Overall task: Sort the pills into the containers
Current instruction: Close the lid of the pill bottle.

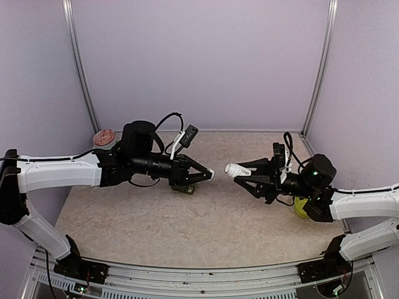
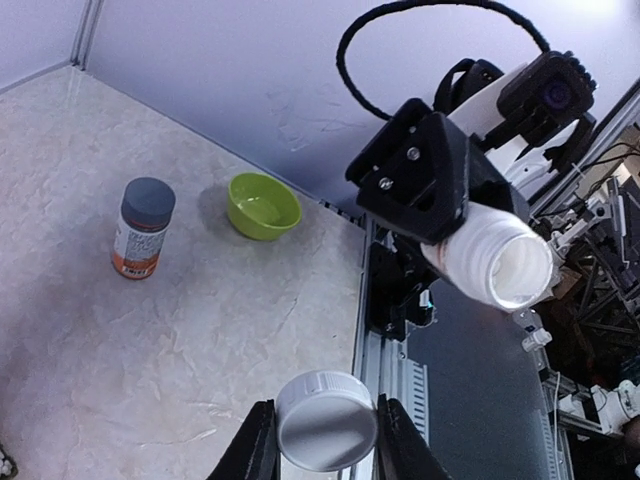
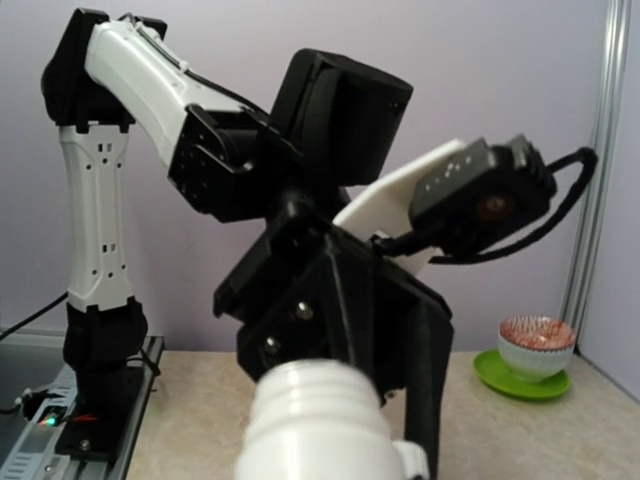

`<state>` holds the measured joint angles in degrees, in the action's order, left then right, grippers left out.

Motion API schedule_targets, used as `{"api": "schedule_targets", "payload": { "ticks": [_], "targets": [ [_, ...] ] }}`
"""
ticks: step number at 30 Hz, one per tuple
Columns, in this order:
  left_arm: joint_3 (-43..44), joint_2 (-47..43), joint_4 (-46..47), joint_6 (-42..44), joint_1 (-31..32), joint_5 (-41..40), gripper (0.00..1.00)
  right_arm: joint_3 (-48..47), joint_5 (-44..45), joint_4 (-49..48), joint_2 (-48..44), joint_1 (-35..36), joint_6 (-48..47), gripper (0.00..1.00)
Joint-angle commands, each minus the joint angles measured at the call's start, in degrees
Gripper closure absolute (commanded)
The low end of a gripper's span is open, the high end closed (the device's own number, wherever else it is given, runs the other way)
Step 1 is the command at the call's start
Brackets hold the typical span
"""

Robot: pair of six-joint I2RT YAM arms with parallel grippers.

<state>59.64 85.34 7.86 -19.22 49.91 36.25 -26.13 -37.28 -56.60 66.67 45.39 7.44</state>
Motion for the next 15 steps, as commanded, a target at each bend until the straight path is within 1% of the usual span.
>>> {"api": "schedule_targets", "payload": {
  "ticks": [1,10,15],
  "targets": [
    [2.04,-0.79,8.32,-5.85,-0.51,6.66,0.76,-2.37,-0.17,0.72,0.72,1.1,-2.52,0.78],
    [1.46,0.72,20.41,-15.57,-0.52,11.87,0.76,-2.5,1.77,1.58,0.42,1.68,-4.25,0.78],
    [2.06,2.08,22.25,-17.69,0.16,12.43,0.76,-3.12,1.99,1.8,0.36,2.01,-4.66,0.78]
  ]
}}
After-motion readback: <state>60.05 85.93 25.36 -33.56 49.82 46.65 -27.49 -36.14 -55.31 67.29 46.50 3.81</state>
